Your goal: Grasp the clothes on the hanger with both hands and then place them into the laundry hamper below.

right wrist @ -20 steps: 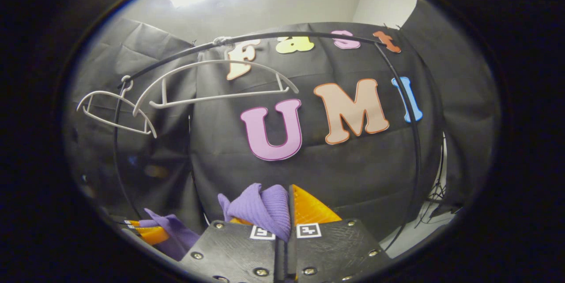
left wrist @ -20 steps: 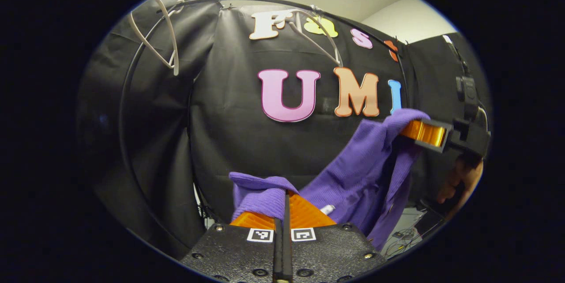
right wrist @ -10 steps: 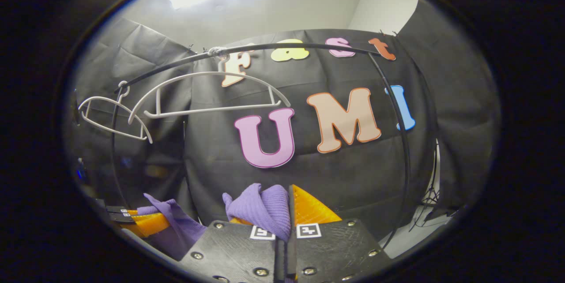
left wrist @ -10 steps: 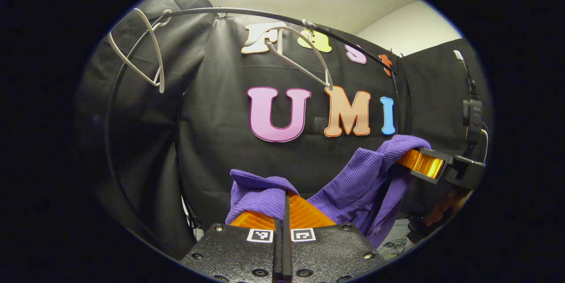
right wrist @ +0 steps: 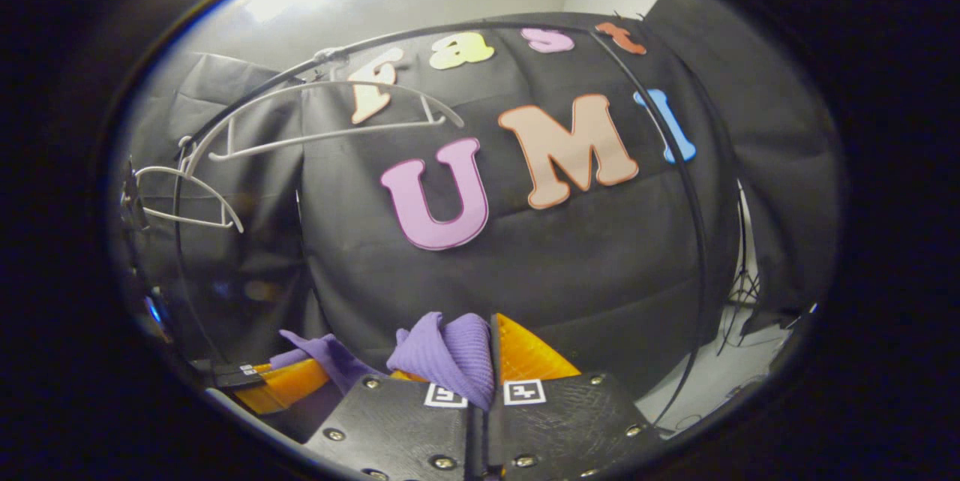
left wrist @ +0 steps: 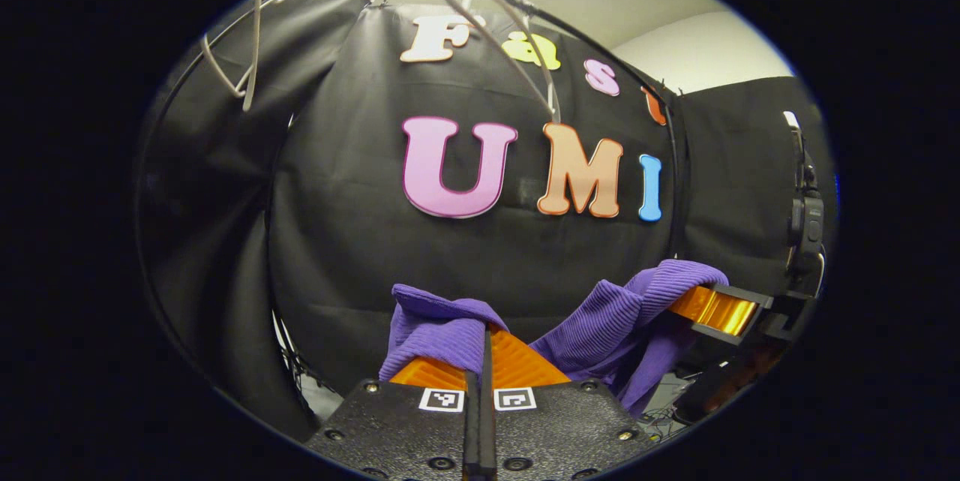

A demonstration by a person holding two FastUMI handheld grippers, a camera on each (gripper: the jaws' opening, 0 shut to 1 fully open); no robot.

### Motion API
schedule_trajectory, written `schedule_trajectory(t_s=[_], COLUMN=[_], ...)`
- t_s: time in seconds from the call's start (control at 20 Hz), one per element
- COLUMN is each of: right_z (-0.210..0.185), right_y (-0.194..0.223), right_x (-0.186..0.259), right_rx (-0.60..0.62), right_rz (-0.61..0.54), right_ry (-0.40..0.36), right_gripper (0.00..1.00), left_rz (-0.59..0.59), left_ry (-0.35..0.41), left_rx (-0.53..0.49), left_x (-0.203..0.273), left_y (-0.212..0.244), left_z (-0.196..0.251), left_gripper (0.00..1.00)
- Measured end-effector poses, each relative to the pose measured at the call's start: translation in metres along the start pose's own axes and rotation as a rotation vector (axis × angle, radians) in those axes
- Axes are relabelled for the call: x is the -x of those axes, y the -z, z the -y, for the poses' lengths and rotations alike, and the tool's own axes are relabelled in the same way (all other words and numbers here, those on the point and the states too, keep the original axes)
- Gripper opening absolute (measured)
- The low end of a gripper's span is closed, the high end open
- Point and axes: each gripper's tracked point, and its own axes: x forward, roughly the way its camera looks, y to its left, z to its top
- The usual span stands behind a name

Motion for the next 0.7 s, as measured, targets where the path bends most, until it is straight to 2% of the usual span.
schedule_trajectory(t_s=[0.3, 0.45, 0.7], right_z=[0.028, 0.043, 0.069], right_y=[0.077, 0.124, 0.202], right_x=[-0.007, -0.007, 0.009], right_rx=[-0.013, -0.021, 0.018], right_rz=[-0.135, -0.213, -0.372], right_ry=[0.057, 0.097, 0.159], right_gripper=[0.08, 0.08, 0.08], left_rz=[-0.037, -0.1, -0.228], left_ry=[0.027, 0.022, 0.011], left_rx=[0.003, -0.003, 0.017], left_x=[-0.014, -0.026, -0.012], left_y=[0.053, 0.095, 0.163], left_z=[-0.01, -0.017, -0.028], left_gripper=[0.01, 0.02, 0.02])
